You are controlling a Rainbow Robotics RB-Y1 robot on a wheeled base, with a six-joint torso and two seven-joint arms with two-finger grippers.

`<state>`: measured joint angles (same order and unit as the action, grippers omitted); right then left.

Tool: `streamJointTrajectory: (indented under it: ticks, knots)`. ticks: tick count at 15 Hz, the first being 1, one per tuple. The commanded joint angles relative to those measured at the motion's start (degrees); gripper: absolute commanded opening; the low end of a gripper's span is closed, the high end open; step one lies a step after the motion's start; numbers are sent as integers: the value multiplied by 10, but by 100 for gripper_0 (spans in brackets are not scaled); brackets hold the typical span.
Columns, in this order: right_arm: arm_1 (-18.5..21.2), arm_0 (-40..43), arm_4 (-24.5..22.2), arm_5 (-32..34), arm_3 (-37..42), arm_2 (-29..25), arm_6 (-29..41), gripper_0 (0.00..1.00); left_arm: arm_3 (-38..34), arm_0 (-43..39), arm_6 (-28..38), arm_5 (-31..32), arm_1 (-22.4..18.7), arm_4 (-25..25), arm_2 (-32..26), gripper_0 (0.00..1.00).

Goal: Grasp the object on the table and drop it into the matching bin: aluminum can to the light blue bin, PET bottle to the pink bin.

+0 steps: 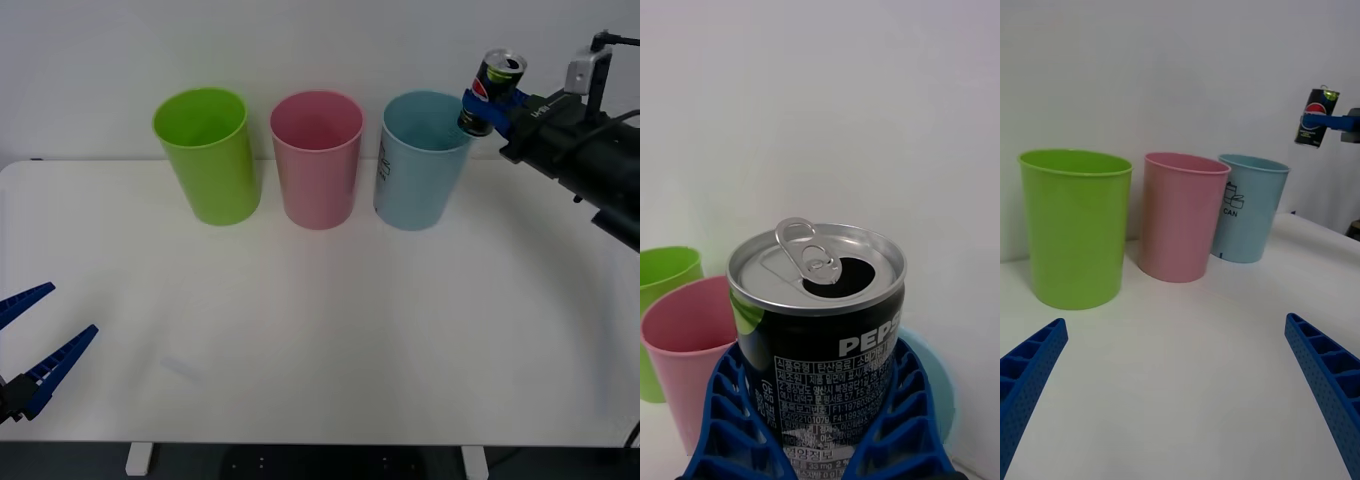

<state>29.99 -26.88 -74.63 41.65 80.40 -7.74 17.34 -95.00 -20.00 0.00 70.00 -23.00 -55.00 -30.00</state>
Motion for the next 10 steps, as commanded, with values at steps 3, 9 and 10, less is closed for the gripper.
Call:
streamJointTrajectory:
  ticks: [3,9,10]
  knots:
    - [-35,-57,-50,-1,-64,0,-4,0,0,0,0,0,0,0,0,100]
    - [-68,-128,-96,-11,-147,-2,-13,0,0,0,0,0,0,0,0,100]
    - [-72,-134,-101,-18,-154,-2,-13,0,0,0,0,0,0,0,0,100]
